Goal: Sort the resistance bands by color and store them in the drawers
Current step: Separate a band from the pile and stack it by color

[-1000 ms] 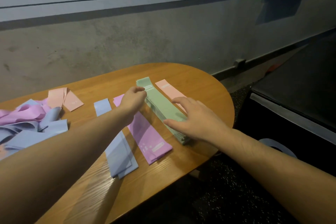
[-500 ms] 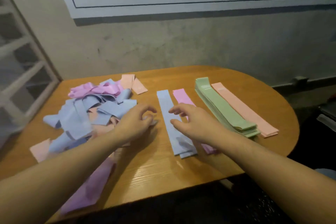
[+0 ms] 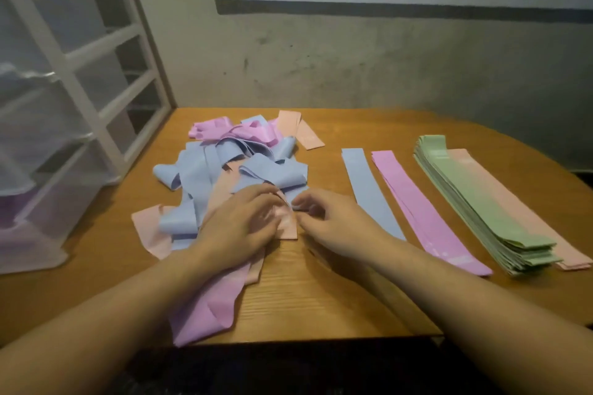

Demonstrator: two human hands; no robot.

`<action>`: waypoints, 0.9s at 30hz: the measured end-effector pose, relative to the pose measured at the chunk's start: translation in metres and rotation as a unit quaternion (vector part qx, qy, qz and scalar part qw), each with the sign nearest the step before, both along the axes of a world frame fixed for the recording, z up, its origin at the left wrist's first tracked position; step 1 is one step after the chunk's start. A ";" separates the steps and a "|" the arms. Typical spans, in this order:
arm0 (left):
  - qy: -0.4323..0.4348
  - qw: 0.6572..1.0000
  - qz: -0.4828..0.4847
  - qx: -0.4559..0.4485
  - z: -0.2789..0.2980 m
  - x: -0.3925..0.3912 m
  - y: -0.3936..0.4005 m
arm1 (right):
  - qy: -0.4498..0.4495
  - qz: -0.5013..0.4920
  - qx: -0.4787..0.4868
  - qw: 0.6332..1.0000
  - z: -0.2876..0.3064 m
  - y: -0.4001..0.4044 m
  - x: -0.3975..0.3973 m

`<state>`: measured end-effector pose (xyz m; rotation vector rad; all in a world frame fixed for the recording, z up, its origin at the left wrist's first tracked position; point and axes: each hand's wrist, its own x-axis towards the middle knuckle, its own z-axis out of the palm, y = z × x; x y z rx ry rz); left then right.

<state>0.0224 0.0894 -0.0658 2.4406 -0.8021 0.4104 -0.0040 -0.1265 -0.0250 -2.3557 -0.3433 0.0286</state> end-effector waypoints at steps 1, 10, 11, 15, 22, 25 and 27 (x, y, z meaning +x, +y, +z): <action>-0.005 1.000 0.007 -0.028 -0.001 0.002 0.002 | -0.009 0.001 0.005 1.000 -0.003 0.005 0.002; 0.193 0.912 0.060 -0.357 0.002 0.014 0.013 | -0.078 0.056 -0.029 0.995 -0.032 0.056 0.012; 0.192 0.913 0.051 -0.356 0.003 0.012 0.013 | -0.086 0.057 -0.061 0.993 -0.035 0.059 0.012; 0.201 0.905 0.046 -0.371 0.005 0.008 0.013 | -0.121 0.057 -0.088 0.987 -0.048 0.059 0.016; 0.184 0.929 0.011 -0.321 0.009 0.000 0.014 | -0.119 0.030 0.093 0.988 -0.050 0.052 0.016; 0.184 0.933 -0.005 -0.309 0.010 -0.005 0.011 | -0.125 -0.016 0.183 0.975 -0.044 0.049 0.014; 0.202 0.935 -0.009 -0.292 0.009 -0.007 0.009 | -0.116 -0.033 0.255 0.959 -0.039 0.046 0.011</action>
